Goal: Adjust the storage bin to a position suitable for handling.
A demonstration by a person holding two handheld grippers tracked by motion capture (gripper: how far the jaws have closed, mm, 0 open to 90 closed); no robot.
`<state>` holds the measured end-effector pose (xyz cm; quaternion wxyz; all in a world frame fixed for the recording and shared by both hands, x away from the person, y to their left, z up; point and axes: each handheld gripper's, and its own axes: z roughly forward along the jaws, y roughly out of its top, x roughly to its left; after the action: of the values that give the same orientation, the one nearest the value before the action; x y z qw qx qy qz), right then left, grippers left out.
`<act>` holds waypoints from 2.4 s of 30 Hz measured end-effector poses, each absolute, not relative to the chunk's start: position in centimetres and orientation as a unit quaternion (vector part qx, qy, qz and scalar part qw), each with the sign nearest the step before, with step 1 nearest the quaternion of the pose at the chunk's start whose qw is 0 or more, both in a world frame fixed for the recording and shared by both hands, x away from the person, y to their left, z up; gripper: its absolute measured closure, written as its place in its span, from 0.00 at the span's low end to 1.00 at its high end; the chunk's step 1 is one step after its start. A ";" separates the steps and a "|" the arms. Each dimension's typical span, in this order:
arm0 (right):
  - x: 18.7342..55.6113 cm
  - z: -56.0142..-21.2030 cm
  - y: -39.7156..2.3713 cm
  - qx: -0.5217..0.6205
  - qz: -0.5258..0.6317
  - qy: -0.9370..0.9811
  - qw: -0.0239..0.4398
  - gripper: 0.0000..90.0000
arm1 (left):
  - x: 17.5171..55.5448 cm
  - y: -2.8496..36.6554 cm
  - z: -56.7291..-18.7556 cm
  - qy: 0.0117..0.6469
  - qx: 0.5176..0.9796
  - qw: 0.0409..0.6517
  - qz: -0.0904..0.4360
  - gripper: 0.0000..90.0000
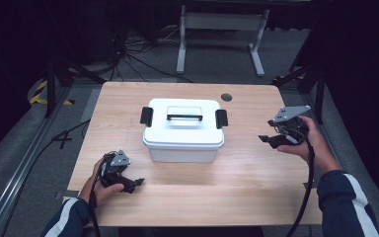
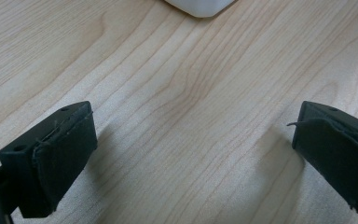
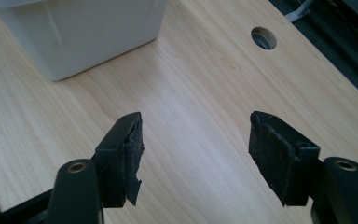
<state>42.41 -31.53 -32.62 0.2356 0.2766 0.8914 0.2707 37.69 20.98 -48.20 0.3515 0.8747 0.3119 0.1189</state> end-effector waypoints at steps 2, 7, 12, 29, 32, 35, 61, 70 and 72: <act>43.0 -32.2 -30.7 0.271 0.267 0.894 0.237 0.40 | 37.7 21.0 -48.2 0.312 0.874 0.352 0.119 0.00; 44.2 -30.6 -28.5 0.238 0.264 0.903 0.241 0.43 | 37.7 21.0 -48.2 0.312 0.875 0.352 0.119 0.00; 45.2 -29.1 -26.6 0.217 0.261 0.909 0.243 0.48 | 37.7 21.0 -48.2 0.310 0.876 0.350 0.117 0.00; 47.2 -26.8 -20.3 0.154 0.247 0.927 0.235 0.54 | 37.7 21.1 -48.2 0.307 0.878 0.350 0.115 0.00; 47.5 -26.9 -19.3 0.143 0.243 0.931 0.232 0.56 | 37.7 21.1 -48.2 0.307 0.878 0.350 0.115 0.00; 47.8 -26.9 -18.2 0.135 0.241 0.935 0.224 0.58 | 37.8 21.1 -48.2 0.305 0.878 0.350 0.115 0.00; 47.8 -27.3 -12.9 0.067 0.174 0.963 0.194 0.63 | 37.8 21.2 -48.1 0.303 0.879 0.350 0.114 0.00; 47.8 -27.9 -10.8 0.043 0.173 0.964 0.198 0.74 | 37.8 21.2 -48.1 0.303 0.879 0.350 0.114 0.00; 47.9 -27.9 -10.5 0.043 0.173 0.964 0.196 0.75 | 37.8 21.2 -48.1 0.303 0.879 0.350 0.114 0.00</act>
<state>47.87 -10.46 -27.95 0.1958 0.0427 0.9643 0.1729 37.76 21.17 -48.14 0.3496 0.8793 0.3028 0.1139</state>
